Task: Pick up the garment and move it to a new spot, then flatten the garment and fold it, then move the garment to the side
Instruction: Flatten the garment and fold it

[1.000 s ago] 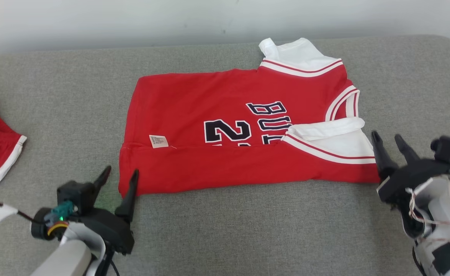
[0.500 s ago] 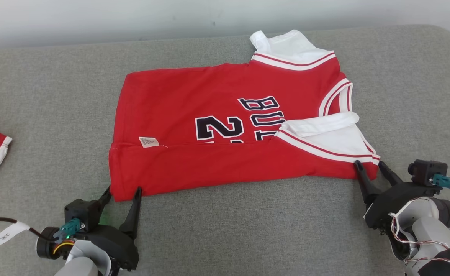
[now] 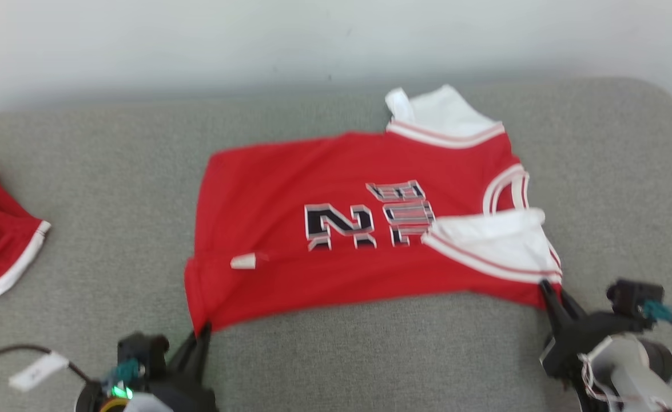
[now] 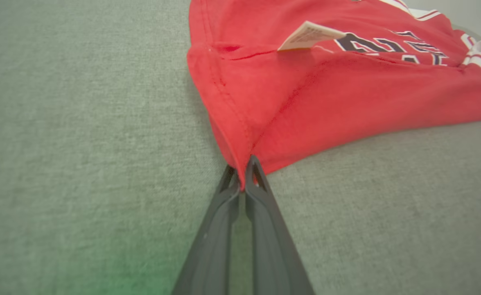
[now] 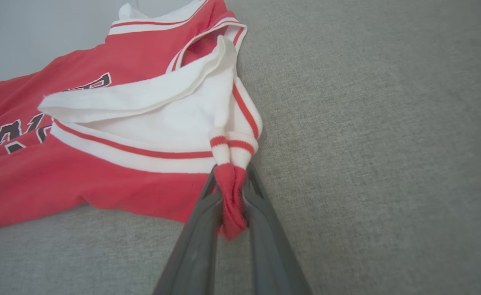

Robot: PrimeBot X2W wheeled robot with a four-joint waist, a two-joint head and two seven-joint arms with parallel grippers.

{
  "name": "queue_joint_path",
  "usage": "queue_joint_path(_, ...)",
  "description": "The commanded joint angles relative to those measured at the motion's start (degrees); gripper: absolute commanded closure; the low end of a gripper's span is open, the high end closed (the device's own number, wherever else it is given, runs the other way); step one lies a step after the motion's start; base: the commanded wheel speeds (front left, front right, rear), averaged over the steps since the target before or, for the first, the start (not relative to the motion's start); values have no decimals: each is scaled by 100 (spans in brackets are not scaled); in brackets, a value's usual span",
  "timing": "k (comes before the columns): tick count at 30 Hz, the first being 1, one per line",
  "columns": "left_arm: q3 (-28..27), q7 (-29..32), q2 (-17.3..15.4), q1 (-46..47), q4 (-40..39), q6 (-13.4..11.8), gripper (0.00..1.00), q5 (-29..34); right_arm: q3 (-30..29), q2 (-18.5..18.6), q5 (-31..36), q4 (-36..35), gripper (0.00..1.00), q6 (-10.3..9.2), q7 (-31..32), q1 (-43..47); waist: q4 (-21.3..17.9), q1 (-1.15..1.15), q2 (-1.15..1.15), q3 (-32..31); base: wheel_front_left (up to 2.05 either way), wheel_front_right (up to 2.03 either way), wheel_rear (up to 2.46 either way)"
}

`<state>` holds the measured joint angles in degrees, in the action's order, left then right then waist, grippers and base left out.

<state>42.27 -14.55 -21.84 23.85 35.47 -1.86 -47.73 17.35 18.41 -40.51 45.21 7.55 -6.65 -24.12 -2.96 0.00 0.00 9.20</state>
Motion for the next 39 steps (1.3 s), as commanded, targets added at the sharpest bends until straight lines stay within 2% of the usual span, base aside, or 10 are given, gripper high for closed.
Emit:
queue_joint_path(1, -5, -34, -82, -310, -145, -81, 100, -9, -27, 126, -110, -154, 100, -10, -13, 299, 46, 0, 0, -402, 0, 0, 0)
queue_joint_path(6, 50, 99, -366, -1037, -855, -357, 100, -88, -331, 344, -283, -784, 100, -11, 89, 1202, 128, 0, 0, -595, 0, 0, 0)
queue_joint_path(10, 51, 252, -562, -1513, -1581, -755, 100, -139, -732, 377, -241, -1398, 100, -11, 361, 2017, 173, 0, 0, -633, 0, 0, 0)
queue_joint_path(17, -79, 338, -733, -1866, -2275, -1118, 100, -277, -1339, 35, 92, -2241, 100, -11, 907, 2684, 57, 0, 0, -531, 0, 0, 0)
queue_joint_path(18, -93, 333, -745, -1893, -2299, -1142, 97, -287, -1451, -51, 166, -2353, 51, -11, 943, 2712, 46, 0, 0, -526, 0, 0, 0)
queue_joint_path(19, -93, 337, -761, -1918, -2300, -1176, 58, -280, -1552, -150, 234, -2433, 5, -11, 1004, 2748, 32, 0, 0, -526, 0, 0, 0)
queue_joint_path(20, -63, 363, -788, -1925, -2293, -1190, 0, -235, -1619, -232, 346, -2528, 0, -11, 1061, 2786, 23, 0, 0, -527, 0, 0, 0)
queue_joint_path(28, -271, 138, -736, -1968, -2695, -1295, 0, -246, -2273, -688, 959, -3460, 0, -11, 1047, 2910, 63, 0, 0, -545, 0, 0, 0)
queue_joint_path(34, -429, 87, -837, -1636, -2960, -1399, 0, -13, -2377, -904, 1373, -3964, 0, -10, 1044, 2781, 91, 0, 0, -553, 0, 0, 0)
queue_joint_path(39, -524, 327, -769, -865, -2689, -1175, 0, -56, -2119, -970, 1726, -3968, 0, -11, 1064, 2301, -19, 0, 0, -411, 0, 0, 0)
